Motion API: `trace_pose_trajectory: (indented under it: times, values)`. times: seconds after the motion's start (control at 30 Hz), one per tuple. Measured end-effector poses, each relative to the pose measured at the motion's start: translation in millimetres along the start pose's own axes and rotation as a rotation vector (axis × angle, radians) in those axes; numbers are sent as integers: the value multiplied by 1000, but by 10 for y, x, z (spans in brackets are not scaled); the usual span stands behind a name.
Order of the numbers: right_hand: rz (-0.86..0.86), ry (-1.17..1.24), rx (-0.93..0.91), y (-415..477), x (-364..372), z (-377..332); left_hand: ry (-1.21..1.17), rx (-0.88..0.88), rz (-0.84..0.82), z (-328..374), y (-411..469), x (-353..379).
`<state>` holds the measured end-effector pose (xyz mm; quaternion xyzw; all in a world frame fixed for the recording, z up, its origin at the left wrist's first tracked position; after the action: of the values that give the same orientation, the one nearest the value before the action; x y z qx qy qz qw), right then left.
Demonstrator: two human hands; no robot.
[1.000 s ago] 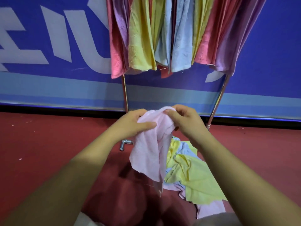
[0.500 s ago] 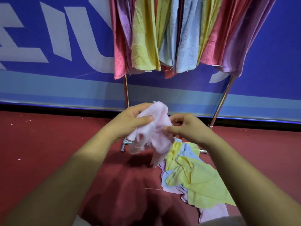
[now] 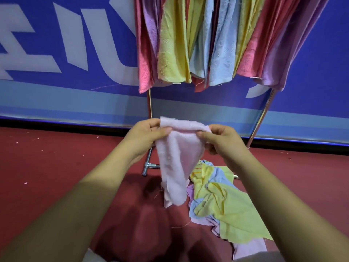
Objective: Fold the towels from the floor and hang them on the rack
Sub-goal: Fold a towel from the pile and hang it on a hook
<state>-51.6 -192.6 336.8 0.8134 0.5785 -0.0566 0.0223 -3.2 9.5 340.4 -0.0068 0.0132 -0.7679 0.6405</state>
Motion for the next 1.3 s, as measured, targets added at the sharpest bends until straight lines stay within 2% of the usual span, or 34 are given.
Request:
trace_pose_trajectory:
  times: [0.07,0.13,0.23,0.3,0.57,0.8,0.87,0.93,1.1,1.2,1.27,1.3]
  values:
    - [-88,-77,37,-58,92,62,-93,20,83,55,5,-13]
    - [-168,-38,88,-125,194,82,29,109,99,108,1,1]
    - [-294,222,228,-211,325,73,183,170,-14,140,-71,154]
    - [-331,277,244,-218,356,70,249,209,-69,164,-110,238]
    - [-155,45,13,-130,152,-60,397,230,-72,143,-98,214]
    - [-175,-45,-80,-154,215,-127,456,257,-100,100,-92,252]
    - [-119,-12,-92,-113,194,-130,467,275,-108,129,-102,268]
    - [8,6,-108,-22,66,-134,535,273,-131,111,-80,235]
    - [300,43,-66,150,-318,-39,994,249,-201,-65,6,-19]
    - [434,37,-33,225,-543,39,1220,114,-255,-275,31,-252]
    - [483,18,-26,250,-637,80,1247,60,-255,-346,32,-341]
    - [495,-4,-36,256,-661,94,1230,100,-236,-330,44,-341]
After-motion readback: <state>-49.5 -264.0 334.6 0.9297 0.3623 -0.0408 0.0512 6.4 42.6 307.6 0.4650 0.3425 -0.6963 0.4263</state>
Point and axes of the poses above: each hand's wrist, its own y-axis towards the middle knuckle, its own x-axis out of the palm, z = x × y, the point moved 8 cm from there along y, towards the middle knuckle, and after that the axes turned 13 degrees about z, right-handed, at the moved point
